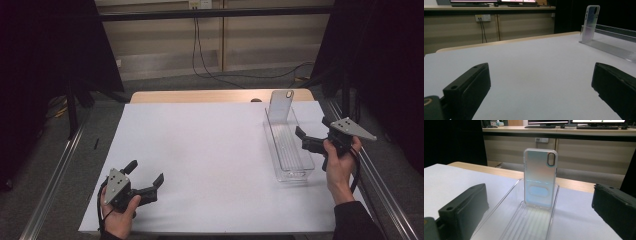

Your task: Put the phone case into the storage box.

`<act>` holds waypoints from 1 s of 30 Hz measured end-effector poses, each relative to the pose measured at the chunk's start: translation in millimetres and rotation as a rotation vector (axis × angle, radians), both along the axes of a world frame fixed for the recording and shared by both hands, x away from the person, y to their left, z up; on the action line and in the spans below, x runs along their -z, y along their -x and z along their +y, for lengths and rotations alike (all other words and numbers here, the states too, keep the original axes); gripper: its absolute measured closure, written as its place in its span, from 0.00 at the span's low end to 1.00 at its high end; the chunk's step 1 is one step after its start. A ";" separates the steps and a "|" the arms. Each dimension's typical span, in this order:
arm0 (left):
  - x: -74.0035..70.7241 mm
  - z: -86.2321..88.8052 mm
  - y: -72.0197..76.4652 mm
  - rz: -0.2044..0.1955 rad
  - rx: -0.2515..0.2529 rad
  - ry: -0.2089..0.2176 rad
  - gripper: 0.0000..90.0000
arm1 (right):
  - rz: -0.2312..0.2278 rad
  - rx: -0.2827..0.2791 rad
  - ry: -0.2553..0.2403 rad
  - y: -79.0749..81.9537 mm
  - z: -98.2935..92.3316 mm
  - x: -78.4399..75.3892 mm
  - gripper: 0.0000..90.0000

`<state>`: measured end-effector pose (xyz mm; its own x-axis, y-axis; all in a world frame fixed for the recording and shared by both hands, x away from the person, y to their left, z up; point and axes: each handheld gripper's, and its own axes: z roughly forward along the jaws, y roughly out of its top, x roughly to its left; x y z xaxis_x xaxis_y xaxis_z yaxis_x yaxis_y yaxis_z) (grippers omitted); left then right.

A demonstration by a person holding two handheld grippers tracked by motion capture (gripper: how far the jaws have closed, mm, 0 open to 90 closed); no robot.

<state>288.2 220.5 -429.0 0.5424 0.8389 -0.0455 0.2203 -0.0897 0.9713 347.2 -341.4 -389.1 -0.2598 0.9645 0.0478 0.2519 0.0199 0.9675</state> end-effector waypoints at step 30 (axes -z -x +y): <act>-1.7 2.0 5.1 -0.003 -0.007 0.009 0.02 | -0.016 -0.005 -0.021 64.8 3.9 9.1 0.00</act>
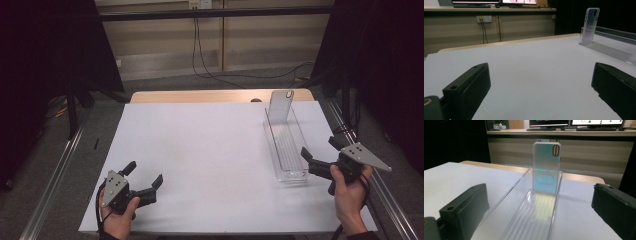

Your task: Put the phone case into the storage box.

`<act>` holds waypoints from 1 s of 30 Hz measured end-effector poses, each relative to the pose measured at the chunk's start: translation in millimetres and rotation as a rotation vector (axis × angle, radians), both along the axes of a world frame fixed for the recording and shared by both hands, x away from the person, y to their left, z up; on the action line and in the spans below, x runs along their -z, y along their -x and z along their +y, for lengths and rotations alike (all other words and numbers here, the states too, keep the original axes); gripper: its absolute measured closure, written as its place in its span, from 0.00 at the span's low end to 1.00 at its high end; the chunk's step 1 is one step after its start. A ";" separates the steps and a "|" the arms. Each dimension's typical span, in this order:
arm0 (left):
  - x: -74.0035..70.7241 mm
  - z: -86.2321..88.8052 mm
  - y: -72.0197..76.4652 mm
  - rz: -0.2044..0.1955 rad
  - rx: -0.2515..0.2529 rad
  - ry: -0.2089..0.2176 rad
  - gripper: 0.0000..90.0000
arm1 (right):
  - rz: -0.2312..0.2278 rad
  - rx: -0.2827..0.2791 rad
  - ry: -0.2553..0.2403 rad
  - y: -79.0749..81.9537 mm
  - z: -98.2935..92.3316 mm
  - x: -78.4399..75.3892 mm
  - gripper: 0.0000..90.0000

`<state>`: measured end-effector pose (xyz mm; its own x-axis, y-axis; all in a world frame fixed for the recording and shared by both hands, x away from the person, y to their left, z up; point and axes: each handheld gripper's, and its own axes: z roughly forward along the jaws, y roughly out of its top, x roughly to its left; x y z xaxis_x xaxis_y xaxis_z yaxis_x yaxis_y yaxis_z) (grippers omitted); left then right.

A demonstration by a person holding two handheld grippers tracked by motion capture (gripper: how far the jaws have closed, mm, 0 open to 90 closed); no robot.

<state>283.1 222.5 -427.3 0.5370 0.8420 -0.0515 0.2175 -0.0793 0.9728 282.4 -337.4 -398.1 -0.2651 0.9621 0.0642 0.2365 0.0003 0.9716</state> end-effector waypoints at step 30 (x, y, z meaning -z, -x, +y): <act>0.0 3.5 10.7 0.010 -0.017 -0.005 0.02 | -0.002 -0.003 0.025 46.9 8.2 25.7 0.01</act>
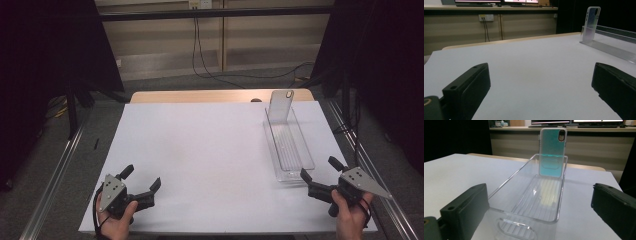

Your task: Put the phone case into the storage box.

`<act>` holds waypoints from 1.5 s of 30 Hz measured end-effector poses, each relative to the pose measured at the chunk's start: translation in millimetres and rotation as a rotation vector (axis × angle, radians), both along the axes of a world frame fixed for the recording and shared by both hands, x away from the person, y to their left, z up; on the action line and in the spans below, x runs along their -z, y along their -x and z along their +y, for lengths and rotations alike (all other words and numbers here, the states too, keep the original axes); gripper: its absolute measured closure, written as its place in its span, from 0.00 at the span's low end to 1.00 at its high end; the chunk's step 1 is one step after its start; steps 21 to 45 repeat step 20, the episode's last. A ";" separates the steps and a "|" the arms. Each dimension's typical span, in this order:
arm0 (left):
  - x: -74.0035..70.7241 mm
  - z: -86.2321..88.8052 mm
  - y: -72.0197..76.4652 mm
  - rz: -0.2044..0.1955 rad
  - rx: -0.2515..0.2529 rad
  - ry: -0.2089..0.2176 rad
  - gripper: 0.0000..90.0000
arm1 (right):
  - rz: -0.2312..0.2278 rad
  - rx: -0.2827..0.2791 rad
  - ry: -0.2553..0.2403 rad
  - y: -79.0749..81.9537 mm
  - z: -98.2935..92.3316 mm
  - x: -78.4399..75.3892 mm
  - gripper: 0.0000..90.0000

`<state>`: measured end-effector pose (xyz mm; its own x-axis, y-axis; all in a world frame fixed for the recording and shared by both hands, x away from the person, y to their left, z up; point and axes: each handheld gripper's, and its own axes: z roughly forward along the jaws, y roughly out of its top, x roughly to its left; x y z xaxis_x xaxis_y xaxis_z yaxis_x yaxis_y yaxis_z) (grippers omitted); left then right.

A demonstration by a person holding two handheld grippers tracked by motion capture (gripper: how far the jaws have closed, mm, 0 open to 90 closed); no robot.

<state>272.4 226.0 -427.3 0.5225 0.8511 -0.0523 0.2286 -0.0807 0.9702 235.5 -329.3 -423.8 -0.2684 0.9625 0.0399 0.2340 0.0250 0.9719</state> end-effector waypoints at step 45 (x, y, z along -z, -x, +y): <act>2.1 -1.2 4.2 0.020 0.004 -0.011 0.02 | 0.008 -0.021 -0.007 5.4 -3.6 8.8 0.01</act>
